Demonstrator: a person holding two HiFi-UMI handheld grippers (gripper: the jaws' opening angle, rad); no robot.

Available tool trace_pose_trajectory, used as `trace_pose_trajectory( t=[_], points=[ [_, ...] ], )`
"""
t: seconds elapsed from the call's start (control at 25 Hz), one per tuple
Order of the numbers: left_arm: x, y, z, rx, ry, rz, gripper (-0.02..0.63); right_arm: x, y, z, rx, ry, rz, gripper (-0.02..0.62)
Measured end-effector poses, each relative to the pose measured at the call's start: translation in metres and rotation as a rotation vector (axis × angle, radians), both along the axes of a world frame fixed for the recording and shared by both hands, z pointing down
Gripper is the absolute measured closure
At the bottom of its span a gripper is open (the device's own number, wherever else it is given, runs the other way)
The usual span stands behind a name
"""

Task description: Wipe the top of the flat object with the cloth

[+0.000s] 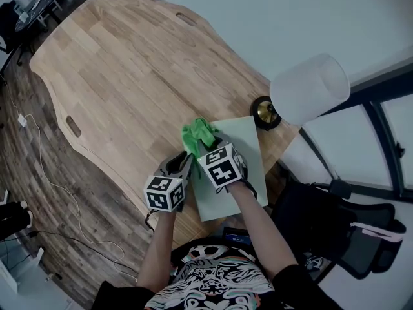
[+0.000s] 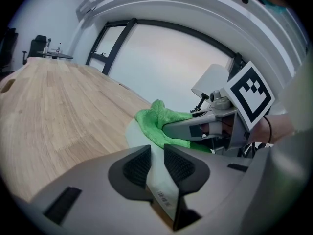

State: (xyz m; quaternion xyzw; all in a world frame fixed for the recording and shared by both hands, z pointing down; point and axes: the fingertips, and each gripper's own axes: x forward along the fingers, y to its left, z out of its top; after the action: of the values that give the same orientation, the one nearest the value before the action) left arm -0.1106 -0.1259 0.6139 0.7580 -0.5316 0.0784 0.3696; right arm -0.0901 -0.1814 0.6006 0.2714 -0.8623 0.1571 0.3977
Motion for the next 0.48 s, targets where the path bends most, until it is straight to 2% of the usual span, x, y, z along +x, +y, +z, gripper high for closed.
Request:
trace_pose_trajectory(
  t=[0.48],
  points=[
    [-0.001,0.0,0.001,0.022,0.012,-0.033,0.522,0.004,0.013,0.001,-0.007,-0.011,-0.013,0.518]
  ],
)
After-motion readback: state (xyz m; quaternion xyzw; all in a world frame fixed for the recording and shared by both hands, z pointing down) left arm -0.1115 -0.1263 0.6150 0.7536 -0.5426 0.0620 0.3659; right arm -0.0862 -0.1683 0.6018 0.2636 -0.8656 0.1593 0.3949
